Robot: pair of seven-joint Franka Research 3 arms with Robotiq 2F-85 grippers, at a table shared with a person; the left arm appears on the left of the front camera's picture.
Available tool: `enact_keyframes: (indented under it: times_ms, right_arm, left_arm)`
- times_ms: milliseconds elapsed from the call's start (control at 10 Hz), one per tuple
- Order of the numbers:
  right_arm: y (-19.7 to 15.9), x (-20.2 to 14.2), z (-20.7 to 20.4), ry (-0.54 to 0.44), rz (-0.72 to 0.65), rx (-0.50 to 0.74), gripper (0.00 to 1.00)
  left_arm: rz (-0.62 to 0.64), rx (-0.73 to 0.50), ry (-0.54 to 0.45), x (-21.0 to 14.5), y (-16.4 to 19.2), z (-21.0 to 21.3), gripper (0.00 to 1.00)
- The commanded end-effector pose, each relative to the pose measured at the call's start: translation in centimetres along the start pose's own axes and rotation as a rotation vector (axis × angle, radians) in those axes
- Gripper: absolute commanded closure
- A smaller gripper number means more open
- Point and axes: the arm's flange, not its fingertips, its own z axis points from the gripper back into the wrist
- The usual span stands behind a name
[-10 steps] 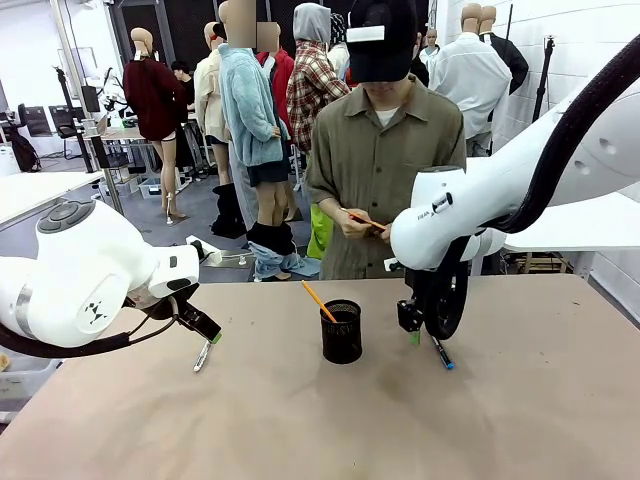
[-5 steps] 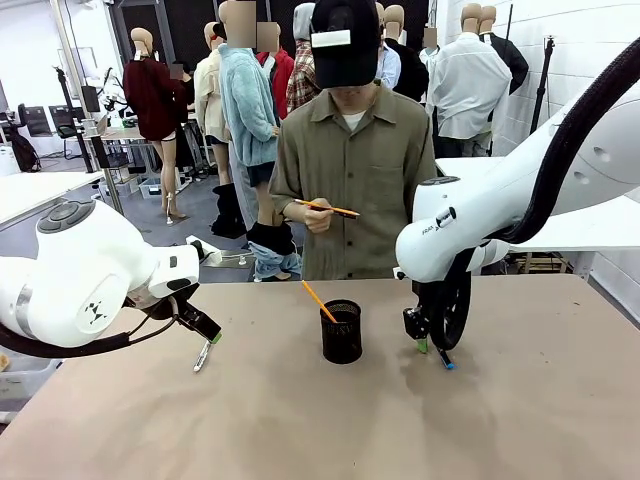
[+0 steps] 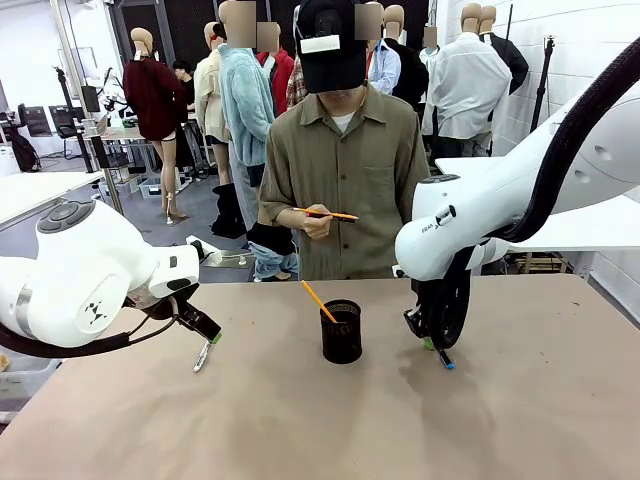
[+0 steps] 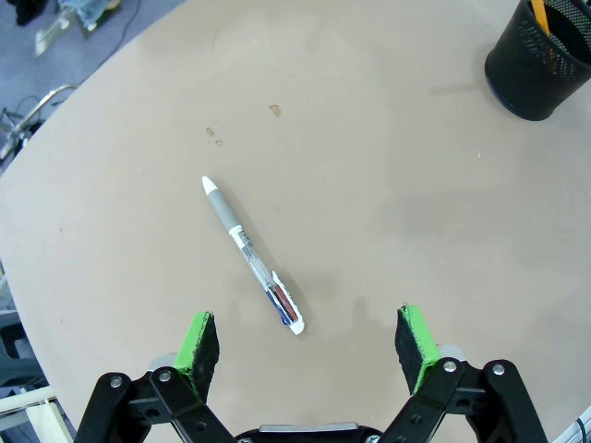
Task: Place the pens into the pen holder.
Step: Pick up a writing instrument from the table and place it into the Pen holder.
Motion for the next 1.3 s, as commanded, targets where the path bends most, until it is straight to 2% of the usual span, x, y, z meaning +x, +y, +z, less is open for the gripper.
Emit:
enact_keyframes:
  times_ms: [0, 200, 300, 700, 1000, 1200]
  right_arm:
    - [0.0, -0.3, -1.2, 0.012, 0.003, 0.018, 1.00]
    - [0.1, -0.2, -0.7, -0.021, 0.046, 0.033, 1.00]
    - [0.1, -0.2, -0.2, -0.074, 0.118, 0.070, 1.00]
    - [-1.7, -1.2, 2.4, -0.389, 0.410, 0.265, 1.00]
    - [-2.4, -1.9, 3.7, -0.581, 0.701, 0.430, 1.00]
    - [-2.7, -2.2, 4.2, -0.672, 0.803, 0.496, 1.00]
  left_arm:
    - [0.005, 0.000, -0.002, 0.0, 0.2, 0.1, 0.00]
    - [0.005, 0.000, -0.002, 0.0, 0.2, 0.1, 0.00]
    - [0.005, 0.000, -0.002, 0.0, 0.2, 0.1, 0.00]
    - [0.005, 0.000, -0.002, 0.0, 0.2, 0.1, 0.00]
    - [0.005, 0.000, -0.002, 0.0, 0.2, 0.1, 0.00]
    - [0.005, 0.000, -0.002, 0.0, 0.2, 0.1, 0.00]
